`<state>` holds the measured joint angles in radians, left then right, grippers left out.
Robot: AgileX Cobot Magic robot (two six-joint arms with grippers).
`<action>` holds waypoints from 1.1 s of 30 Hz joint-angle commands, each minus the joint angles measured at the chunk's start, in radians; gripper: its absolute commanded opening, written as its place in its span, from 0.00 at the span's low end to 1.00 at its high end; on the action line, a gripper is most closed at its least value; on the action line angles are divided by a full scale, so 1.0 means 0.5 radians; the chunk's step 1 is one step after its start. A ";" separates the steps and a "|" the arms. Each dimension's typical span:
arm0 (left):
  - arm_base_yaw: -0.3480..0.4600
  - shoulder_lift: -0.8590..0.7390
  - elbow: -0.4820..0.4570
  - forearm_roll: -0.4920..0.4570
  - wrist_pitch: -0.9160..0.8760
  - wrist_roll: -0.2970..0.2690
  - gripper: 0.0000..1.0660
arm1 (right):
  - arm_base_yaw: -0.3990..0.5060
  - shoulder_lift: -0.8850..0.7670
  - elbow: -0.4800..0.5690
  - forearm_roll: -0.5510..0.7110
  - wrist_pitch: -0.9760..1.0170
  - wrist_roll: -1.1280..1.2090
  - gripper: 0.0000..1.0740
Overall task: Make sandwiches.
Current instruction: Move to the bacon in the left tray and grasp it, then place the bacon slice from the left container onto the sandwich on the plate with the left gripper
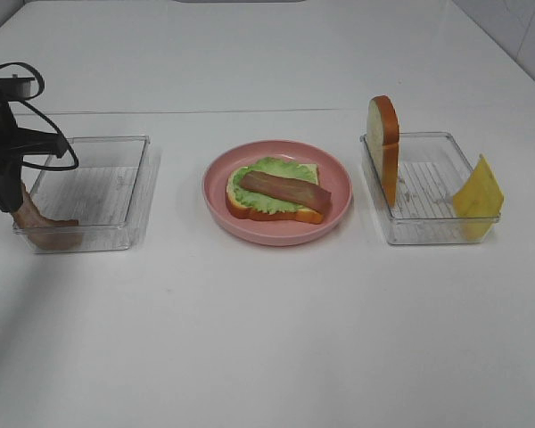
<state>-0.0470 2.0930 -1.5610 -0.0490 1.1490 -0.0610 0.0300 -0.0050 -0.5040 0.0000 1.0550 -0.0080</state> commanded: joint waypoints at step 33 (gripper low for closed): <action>-0.514 0.012 -1.102 -0.750 0.158 0.004 0.00 | -0.002 -0.032 0.006 0.000 -0.010 0.016 0.77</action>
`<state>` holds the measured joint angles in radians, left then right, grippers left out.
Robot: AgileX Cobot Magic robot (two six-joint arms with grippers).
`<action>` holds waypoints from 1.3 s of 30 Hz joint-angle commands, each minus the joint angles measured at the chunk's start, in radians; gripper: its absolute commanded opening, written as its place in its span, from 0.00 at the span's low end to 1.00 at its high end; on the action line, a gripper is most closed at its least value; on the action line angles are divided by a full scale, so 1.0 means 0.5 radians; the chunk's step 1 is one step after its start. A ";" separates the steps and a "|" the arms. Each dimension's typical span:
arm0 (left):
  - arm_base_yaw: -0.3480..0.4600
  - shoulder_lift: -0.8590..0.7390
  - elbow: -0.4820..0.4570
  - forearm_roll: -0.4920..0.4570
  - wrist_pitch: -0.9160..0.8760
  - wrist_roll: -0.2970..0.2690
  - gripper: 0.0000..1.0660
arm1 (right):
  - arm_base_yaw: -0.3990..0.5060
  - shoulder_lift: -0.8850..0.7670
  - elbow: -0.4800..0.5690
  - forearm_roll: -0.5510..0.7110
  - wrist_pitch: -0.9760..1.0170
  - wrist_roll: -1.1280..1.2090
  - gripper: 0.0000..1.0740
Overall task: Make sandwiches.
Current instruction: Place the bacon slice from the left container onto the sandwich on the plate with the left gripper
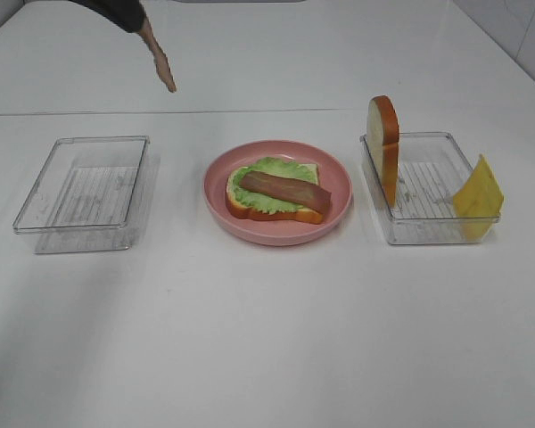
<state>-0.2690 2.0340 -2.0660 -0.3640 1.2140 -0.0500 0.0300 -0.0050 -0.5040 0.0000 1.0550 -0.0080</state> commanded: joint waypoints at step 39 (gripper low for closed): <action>-0.444 0.864 -0.462 -0.458 -0.418 -0.174 0.00 | -0.002 -0.032 0.006 0.000 -0.010 0.016 0.77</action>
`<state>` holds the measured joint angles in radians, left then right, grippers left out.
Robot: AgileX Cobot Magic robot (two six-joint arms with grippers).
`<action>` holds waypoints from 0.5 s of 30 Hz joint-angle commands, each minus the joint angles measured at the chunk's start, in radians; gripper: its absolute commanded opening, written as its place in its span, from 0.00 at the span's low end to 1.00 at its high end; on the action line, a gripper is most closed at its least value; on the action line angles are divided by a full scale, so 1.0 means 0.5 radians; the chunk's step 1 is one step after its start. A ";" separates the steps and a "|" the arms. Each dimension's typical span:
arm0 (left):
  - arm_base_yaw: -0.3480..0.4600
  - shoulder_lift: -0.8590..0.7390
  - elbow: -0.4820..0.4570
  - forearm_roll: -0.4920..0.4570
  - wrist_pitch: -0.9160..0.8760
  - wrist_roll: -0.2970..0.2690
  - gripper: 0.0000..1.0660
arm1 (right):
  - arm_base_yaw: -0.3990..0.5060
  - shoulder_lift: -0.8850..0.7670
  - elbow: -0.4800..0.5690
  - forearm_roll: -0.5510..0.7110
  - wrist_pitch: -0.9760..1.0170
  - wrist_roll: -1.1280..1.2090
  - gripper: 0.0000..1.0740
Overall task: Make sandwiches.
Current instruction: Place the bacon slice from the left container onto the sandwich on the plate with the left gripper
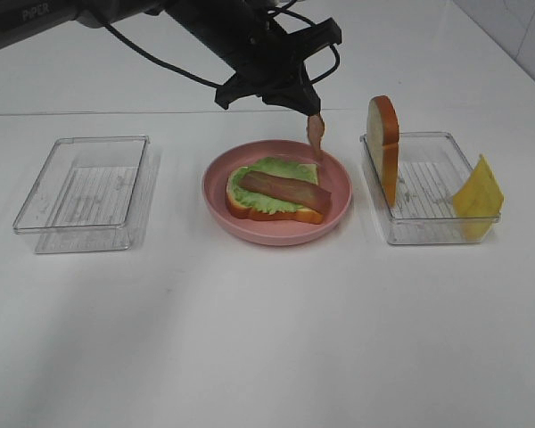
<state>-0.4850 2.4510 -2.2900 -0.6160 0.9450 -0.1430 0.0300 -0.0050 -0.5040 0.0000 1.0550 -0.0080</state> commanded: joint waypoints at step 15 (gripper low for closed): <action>-0.012 0.058 -0.014 0.612 0.504 -0.126 0.00 | -0.002 -0.032 0.006 0.000 -0.010 0.016 0.77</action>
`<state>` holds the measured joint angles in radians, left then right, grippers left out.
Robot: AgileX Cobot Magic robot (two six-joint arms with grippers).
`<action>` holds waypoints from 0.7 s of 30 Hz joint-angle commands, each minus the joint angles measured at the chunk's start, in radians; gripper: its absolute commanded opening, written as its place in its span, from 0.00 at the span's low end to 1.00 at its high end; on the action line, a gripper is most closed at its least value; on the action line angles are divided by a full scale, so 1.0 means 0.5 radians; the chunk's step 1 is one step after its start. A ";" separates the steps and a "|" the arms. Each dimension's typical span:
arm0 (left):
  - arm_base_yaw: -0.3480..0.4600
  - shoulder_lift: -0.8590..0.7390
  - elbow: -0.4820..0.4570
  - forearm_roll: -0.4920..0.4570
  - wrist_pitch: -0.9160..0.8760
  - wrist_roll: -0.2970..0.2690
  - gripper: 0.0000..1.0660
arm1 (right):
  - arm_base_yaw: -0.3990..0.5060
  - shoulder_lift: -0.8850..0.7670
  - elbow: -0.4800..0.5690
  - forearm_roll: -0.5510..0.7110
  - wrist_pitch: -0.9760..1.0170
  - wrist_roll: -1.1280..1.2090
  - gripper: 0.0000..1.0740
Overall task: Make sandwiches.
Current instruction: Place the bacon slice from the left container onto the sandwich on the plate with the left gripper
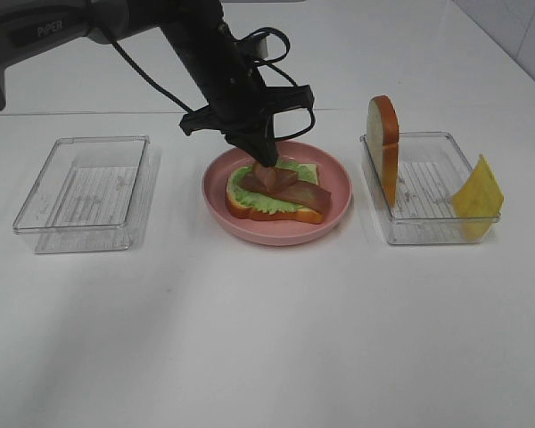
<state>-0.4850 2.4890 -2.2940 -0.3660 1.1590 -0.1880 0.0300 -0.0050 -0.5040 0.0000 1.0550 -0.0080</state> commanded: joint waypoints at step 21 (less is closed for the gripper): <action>-0.012 0.078 -0.006 0.264 0.234 -0.032 0.00 | -0.002 -0.032 0.006 0.000 -0.010 0.016 0.77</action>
<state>-0.4850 2.5280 -2.2960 -0.2310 1.2190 -0.2060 0.0300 -0.0050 -0.5040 0.0000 1.0550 -0.0080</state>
